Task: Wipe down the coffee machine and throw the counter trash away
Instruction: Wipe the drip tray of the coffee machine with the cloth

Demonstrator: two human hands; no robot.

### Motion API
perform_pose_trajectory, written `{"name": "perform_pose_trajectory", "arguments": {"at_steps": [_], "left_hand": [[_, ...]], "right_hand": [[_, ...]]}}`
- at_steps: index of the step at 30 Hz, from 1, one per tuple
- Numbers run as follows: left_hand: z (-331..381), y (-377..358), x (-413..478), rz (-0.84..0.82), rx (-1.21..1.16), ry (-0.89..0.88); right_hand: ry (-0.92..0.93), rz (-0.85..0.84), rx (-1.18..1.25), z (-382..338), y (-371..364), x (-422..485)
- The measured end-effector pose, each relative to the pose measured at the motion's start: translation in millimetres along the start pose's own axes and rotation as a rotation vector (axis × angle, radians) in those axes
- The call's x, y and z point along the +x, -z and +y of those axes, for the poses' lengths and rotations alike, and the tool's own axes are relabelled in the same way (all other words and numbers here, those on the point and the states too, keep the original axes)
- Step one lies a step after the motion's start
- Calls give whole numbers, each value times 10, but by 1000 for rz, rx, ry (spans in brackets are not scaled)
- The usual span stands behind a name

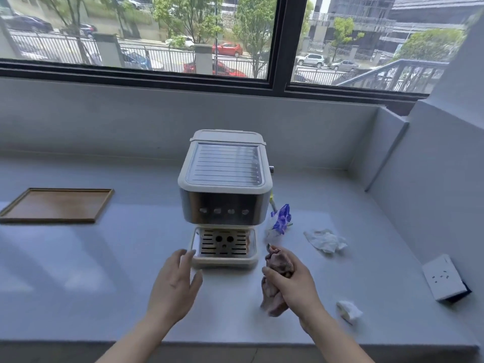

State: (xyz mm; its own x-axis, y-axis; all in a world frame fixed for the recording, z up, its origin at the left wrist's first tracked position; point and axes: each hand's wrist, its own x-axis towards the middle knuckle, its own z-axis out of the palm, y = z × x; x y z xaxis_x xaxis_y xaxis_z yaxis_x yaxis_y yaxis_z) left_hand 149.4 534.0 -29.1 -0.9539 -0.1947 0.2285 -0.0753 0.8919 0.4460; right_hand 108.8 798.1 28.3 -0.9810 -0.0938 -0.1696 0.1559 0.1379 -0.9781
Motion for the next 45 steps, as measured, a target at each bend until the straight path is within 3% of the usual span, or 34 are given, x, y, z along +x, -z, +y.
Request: {"name": "perform_pose_trajectory", "arguments": {"at_steps": [4, 7, 10, 15, 17, 20, 25, 28, 30, 36, 41, 45], "left_hand": [[-138, -298, 170, -4, -58, 121], [-301, -458, 256, -17, 65, 94], [-417, -562, 247, -37, 89, 97], [-434, -607, 270, -58, 83, 95], [-413, -592, 270, -47, 66, 90], [-410, -587, 268, -65, 63, 90], [-410, -594, 271, -72, 49, 94], [-408, -598, 281, -73, 71, 101], [-412, -585, 281, -79, 71, 107], [-389, -575, 285, -78, 65, 111], [-393, -555, 288, -93, 49, 98], [-412, -570, 288, -84, 68, 107]], "right_hand": [[-22, -2, -17, 175, -139, 166], [-2, 57, -79, 278, -206, 337], [193, 177, -325, 350, -256, 512], [567, 196, -942, 589, -542, 570], [758, 304, -990, 722, -625, 516], [882, 295, -1009, 804, -610, 531], [874, 311, -1100, 560, -643, 783], [974, 97, -1203, 590, -768, 731], [966, 41, -1201, 606, -694, 737], [785, 163, -1123, 493, -819, 720], [806, -183, -1124, 385, -1245, 760], [742, -88, -1045, 479, -625, 840]]}}
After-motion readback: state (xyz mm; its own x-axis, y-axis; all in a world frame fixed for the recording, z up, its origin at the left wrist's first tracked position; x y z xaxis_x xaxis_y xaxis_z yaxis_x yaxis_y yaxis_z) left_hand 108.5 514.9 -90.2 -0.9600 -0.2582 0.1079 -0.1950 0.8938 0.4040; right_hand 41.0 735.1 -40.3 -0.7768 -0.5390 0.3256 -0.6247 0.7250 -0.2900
